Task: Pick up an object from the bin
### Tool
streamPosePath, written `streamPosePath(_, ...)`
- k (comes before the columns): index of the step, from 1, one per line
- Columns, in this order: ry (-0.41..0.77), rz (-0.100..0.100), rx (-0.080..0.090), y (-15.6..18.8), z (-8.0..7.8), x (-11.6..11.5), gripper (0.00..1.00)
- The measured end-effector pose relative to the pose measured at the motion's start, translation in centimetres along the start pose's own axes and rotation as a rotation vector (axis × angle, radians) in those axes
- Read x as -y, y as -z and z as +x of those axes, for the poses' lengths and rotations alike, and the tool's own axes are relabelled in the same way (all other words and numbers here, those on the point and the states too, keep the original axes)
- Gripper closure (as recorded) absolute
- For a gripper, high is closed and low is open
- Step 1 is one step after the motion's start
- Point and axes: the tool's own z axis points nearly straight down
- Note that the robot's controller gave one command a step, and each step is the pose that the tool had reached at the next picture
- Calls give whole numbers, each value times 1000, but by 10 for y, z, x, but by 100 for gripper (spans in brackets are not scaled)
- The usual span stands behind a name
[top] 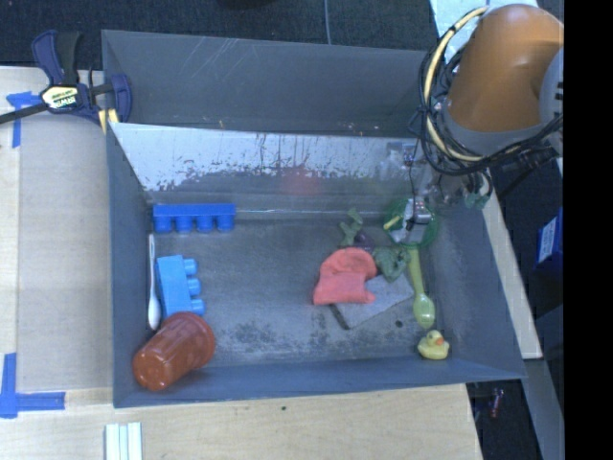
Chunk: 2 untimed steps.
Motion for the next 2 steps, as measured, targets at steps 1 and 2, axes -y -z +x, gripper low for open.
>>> streamPosePath(1, 3, 1, 8, 5, -1, 0, 100)
streamPosePath(2, 3, 1, 8, 5, -1, 0, 100)
